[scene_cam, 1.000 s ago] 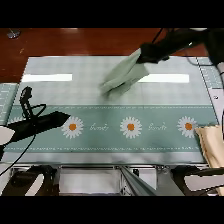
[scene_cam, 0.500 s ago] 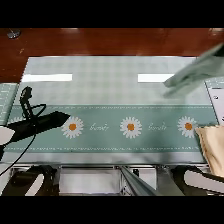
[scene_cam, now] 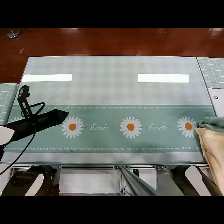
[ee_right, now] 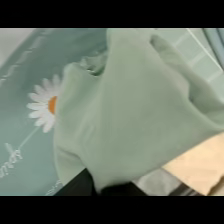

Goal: Fold the shirts.

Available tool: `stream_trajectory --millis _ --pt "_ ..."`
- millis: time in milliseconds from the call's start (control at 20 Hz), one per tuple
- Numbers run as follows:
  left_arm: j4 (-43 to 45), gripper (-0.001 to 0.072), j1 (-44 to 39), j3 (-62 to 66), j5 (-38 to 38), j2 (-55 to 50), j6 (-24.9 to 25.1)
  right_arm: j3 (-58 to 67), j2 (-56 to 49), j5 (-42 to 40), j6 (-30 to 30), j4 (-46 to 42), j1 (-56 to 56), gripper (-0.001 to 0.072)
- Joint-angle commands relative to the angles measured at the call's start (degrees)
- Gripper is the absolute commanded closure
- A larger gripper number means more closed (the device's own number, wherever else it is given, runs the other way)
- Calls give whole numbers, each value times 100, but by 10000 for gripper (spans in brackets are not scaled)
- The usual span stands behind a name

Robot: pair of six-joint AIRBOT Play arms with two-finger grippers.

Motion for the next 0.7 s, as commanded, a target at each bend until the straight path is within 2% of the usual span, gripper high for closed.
stream_trajectory --millis 0,100,250,350,400,450,500,550,600,650 --pt "4 680 -4 -2 136 0 96 -1379 841 33 251 -848 -866 645" --pt "7 680 -4 -2 245 -2 114 -1893 957 33 452 -1158 -874 74" --pt "192 680 26 15 603 -2 168 -1626 555 -334 452 -1121 -874 86" --pt "334 680 304 184 748 -39 155 -874 50 -649 424 -728 -833 87" --pt "343 680 573 433 697 -142 157 -352 -264 -861 420 -424 -695 101" --pt "330 681 833 804 638 -306 175 234 -599 -1095 389 -92 -448 150" --pt "323 681 1005 1270 549 -518 258 796 -927 -1314 343 258 -131 295" --pt "321 681 1075 1893 407 -796 356 1346 -1257 -1543 247 691 251 510" --pt "315 681 1045 2551 243 -1097 404 1884 -1596 -1873 15 1296 756 687" --pt "302 681 916 3324 20 -1460 479 2291 -1886 -2216 -140 1814 1287 686"
